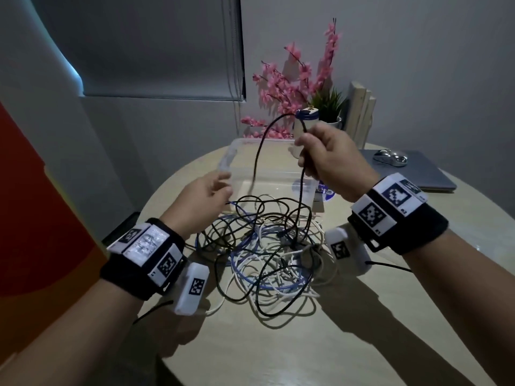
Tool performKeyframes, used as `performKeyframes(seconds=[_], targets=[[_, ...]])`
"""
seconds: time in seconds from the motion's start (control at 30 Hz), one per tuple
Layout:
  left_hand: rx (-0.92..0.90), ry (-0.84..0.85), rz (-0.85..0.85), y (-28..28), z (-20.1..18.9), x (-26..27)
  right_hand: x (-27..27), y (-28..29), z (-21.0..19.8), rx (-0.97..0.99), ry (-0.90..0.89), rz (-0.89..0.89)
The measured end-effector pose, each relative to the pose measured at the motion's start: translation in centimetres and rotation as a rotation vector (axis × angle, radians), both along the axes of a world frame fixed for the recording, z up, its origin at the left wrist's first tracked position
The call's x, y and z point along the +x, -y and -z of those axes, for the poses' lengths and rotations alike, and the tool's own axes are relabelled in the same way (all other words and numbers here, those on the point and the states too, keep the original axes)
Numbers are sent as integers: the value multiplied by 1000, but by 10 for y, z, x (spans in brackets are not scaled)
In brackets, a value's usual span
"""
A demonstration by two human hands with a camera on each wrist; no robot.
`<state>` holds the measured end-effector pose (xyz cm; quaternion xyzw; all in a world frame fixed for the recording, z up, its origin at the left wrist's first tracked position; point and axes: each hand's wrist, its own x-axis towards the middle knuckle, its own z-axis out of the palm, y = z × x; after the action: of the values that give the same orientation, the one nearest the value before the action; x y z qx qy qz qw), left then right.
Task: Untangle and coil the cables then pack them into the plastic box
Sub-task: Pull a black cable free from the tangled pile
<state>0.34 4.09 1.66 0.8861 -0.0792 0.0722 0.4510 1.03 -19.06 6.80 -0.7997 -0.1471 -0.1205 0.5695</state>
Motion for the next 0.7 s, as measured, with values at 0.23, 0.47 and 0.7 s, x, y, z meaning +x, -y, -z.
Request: performKeyframes(seconds=[0.23,0.47,0.7], targets=[[-383,115,238,32,-23,-17,-8,-18,14,-275,63,-105],[-440,-19,214,35,-28,-20,-11,-20,22,-239,27,-114],[-707,122,11,23,-37,-8,-14,-19,38,-228,-62,-139]])
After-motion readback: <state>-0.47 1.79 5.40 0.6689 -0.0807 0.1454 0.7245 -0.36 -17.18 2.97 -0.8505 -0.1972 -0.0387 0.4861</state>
